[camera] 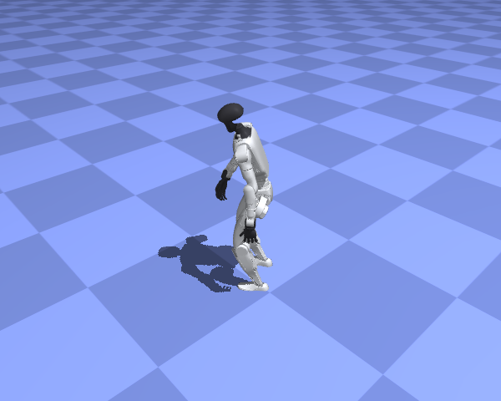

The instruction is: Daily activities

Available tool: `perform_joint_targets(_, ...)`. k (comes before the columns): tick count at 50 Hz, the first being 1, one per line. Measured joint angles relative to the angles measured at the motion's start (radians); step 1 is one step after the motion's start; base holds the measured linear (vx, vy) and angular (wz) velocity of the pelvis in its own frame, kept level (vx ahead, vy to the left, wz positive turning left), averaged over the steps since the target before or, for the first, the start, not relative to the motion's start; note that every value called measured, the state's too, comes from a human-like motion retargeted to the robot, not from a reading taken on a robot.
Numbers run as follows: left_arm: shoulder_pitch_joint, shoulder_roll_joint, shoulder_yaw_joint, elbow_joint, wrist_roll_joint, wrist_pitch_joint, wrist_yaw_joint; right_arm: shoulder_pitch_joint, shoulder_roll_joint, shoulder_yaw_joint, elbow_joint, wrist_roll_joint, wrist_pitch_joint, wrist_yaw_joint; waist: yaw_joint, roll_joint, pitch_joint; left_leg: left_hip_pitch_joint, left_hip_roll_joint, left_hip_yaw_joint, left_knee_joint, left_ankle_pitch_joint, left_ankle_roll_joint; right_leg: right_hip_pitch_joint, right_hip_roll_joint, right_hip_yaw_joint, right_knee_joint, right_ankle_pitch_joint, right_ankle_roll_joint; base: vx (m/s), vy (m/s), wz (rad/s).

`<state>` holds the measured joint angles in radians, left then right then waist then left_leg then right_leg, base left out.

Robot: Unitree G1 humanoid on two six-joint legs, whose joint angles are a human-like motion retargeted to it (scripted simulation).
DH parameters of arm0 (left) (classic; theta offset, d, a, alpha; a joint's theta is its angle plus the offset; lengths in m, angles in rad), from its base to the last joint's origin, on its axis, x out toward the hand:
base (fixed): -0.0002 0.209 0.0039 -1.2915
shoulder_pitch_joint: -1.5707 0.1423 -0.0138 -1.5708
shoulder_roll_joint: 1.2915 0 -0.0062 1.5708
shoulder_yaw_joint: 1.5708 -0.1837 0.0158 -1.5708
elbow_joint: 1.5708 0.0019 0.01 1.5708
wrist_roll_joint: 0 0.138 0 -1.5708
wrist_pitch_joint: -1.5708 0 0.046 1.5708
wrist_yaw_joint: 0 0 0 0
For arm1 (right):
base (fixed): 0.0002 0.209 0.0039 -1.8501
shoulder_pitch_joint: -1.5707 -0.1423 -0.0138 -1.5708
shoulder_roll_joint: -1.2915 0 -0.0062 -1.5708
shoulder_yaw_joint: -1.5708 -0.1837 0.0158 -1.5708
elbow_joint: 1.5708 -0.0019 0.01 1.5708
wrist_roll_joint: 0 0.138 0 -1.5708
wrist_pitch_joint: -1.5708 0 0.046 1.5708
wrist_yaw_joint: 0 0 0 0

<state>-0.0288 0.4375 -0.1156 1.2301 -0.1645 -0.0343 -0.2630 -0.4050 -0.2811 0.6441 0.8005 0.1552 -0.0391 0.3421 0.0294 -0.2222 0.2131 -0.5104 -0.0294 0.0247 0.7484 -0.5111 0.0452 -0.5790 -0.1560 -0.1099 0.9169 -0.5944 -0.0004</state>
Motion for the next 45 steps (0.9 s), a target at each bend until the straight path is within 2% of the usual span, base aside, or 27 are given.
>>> perform_joint_targets(5,-0.040,0.016,-0.014,-0.088,0.014,-0.036,0.033,0.084,-0.017,-0.062,-0.006,0.013,-0.014,-0.033,-0.016,0.035,-0.019,0.041,0.014,-0.020,0.041,-0.037,-0.009,0.064,0.033,0.022,-0.069,0.029,0.016,0.11,-0.09,0.00)
perform_joint_targets(10,-0.067,0.039,-0.021,-0.158,0.024,-0.053,0.063,0.145,-0.052,-0.141,0.002,0.029,-0.024,-0.075,-0.012,0.091,-0.017,0.113,0.046,-0.048,0.037,-0.059,-0.033,0.176,0.078,0.005,-0.161,0.021,0.004,0.11,-0.11,-0.03)
perform_joint_targets(17,-0.069,0.024,-0.030,-0.157,0.019,-0.058,0.070,0.188,-0.074,-0.212,0.119,0.031,-0.027,-0.118,-0.003,0.168,-0.014,0.149,0.096,-0.082,0.095,-0.088,-0.067,0.250,0.133,-0.010,-0.220,0.034,-0.002,0.08,-0.07,-0.15)
perform_joint_targets(22,-0.059,0.002,-0.054,-0.116,0.026,-0.052,0.061,0.209,-0.068,-0.237,0.208,0.033,-0.023,-0.129,-0.004,0.202,-0.022,0.171,0.135,-0.061,0.093,-0.100,-0.061,0.272,0.148,-0.017,-0.248,0.045,0.004,0.04,-0.02,-0.10)
perform_joint_targets(30,-0.044,-0.036,-0.102,-0.051,0.062,-0.039,0.036,0.225,-0.047,-0.237,0.291,0.030,-0.019,-0.114,-0.018,0.218,-0.050,0.198,0.154,-0.009,0.038,-0.106,-0.042,0.272,0.144,-0.009,-0.268,0.052,0.020,0.01,0.00,-0.02)
perform_joint_targets(32,-0.050,-0.045,-0.112,-0.033,0.072,-0.039,0.031,0.221,-0.044,-0.236,0.308,0.029,-0.019,-0.105,-0.026,0.210,-0.071,0.222,0.138,0.007,-0.048,-0.081,-0.034,0.280,0.134,-0.004,-0.325,0.073,0.026,0.06,0.05,-0.04)
perform_joint_targets(35,-0.039,-0.062,-0.129,-0.020,0.082,-0.038,0.031,0.232,-0.035,-0.227,0.318,0.027,-0.017,-0.099,-0.033,0.214,-0.070,0.217,0.145,0.019,-0.017,-0.104,-0.030,0.268,0.131,-0.001,-0.284,0.060,0.029,0.01,0.06,-0.06)
perform_joint_targets(37,-0.048,-0.071,-0.136,-0.004,0.089,-0.039,0.029,0.227,-0.034,-0.224,0.330,0.026,-0.015,-0.090,-0.041,0.205,-0.092,0.245,0.126,0.032,-0.114,-0.072,-0.022,0.277,0.119,0.003,-0.342,0.083,0.033,0.06,0.06,0.02)
perform_joint_targets(41,-0.042,-0.089,-0.150,0.007,0.096,-0.039,0.036,0.238,-0.027,-0.217,0.342,0.024,-0.012,-0.087,-0.046,0.206,-0.092,0.240,0.128,0.044,-0.079,-0.092,-0.022,0.266,0.111,0.006,-0.298,0.072,0.038,0.00,0.06,-0.03)
perform_joint_targets(43,-0.055,-0.094,-0.155,0.019,0.096,-0.040,0.040,0.231,-0.030,-0.218,0.353,0.024,-0.010,-0.082,-0.052,0.199,-0.112,0.271,0.109,0.052,-0.180,-0.054,-0.016,0.279,0.102,0.007,-0.360,0.098,0.041,0.06,0.06,0.08)
perform_joint_targets(45,-0.053,-0.100,-0.160,0.024,0.097,-0.041,0.045,0.237,-0.028,-0.216,0.359,0.024,-0.009,-0.083,-0.055,0.195,-0.109,0.275,0.106,0.058,-0.174,-0.052,-0.016,0.280,0.094,0.009,-0.345,0.098,0.044,0.00,0.05,0.04)
